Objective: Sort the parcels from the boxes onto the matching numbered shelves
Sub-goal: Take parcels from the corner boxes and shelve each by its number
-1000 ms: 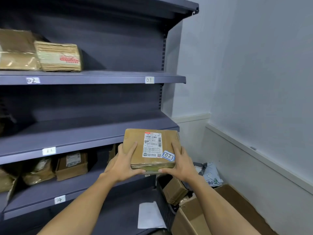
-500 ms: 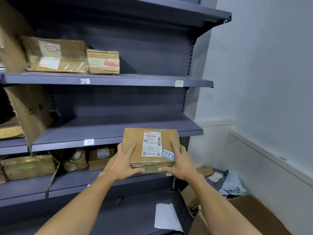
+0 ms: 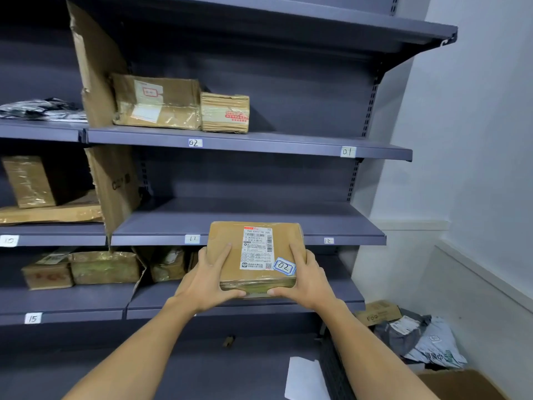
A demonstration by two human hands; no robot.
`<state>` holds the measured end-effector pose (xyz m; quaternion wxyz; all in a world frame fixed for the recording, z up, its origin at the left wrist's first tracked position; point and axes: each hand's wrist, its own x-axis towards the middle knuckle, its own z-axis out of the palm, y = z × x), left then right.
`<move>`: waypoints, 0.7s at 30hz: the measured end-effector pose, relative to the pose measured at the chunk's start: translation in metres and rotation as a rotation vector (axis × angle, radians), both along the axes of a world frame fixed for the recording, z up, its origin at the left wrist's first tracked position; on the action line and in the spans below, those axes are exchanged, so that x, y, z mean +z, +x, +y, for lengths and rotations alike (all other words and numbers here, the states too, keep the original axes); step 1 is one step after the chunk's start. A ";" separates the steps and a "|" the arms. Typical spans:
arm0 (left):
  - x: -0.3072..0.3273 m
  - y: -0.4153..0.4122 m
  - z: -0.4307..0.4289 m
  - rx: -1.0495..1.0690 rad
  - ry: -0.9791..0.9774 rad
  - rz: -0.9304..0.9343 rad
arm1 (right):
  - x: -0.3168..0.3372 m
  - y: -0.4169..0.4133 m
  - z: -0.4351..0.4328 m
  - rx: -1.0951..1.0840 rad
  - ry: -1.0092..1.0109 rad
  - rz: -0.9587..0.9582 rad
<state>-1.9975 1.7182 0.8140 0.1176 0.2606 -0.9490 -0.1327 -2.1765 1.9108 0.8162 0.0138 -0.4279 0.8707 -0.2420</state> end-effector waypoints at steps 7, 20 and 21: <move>0.009 0.005 -0.012 0.084 0.000 0.002 | 0.011 -0.008 -0.026 0.056 0.007 0.006; 0.040 0.011 -0.032 0.154 -0.053 0.017 | 0.047 -0.016 -0.055 0.167 -0.024 0.034; 0.043 0.013 -0.033 0.163 -0.051 0.016 | 0.049 -0.015 -0.058 0.174 -0.028 0.036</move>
